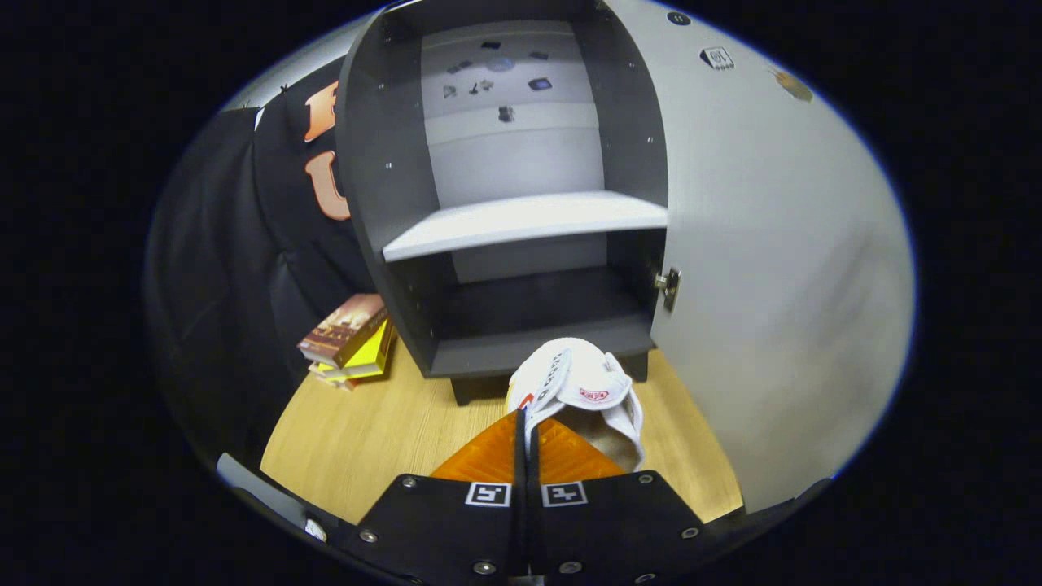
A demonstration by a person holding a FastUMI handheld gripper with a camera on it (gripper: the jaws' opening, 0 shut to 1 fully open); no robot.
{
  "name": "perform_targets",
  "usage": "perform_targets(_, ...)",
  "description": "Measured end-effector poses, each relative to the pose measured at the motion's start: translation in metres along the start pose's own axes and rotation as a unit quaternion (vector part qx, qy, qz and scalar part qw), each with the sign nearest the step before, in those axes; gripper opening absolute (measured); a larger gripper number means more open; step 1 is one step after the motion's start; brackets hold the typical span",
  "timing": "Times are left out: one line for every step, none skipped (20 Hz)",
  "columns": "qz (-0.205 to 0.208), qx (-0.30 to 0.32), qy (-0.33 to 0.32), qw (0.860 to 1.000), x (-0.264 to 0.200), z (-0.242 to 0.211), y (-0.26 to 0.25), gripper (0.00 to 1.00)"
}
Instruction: Open the shoe cabinet door, grab the shoes and put them into the shoe cabinet, then close the shoe cabinet door.
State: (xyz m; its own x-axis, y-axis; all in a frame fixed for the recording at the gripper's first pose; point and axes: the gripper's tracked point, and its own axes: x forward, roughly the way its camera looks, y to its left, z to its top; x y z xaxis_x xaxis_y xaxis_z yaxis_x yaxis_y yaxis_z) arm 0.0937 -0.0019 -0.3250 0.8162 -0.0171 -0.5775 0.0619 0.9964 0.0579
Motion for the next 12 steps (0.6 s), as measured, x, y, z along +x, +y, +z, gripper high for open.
perform_targets(-0.003, -0.002, -0.017, 1.000, -0.006, 0.020, -0.003, 0.00)
perform_targets(-0.005, -0.004, -0.034, 0.999, -0.011, 0.039, -0.003, 0.00)
perform_targets(-0.005, -0.008, -0.047, 0.999, -0.015, 0.056, -0.003, 0.00)
perform_targets(-0.007, -0.014, -0.060, 0.998, -0.018, 0.071, -0.003, 0.00)
perform_targets(-0.005, -0.020, -0.072, 0.997, -0.021, 0.086, -0.002, 0.00)
perform_targets(-0.004, -0.027, -0.083, 0.996, -0.023, 0.100, -0.001, 0.00)
perform_targets(-0.003, -0.030, -0.096, 0.995, -0.024, 0.114, 0.001, 0.00)
perform_targets(0.002, -0.033, -0.107, 0.994, -0.024, 0.128, 0.004, 0.00)
perform_targets(0.005, -0.038, -0.113, 0.993, -0.020, 0.140, 0.006, 0.00)
perform_targets(0.008, -0.042, -0.118, 0.992, -0.014, 0.150, 0.008, 0.00)
perform_targets(0.012, -0.043, -0.122, 0.992, -0.006, 0.162, 0.012, 0.00)
perform_targets(0.016, -0.045, -0.126, 0.991, 0.003, 0.173, 0.015, 0.00)
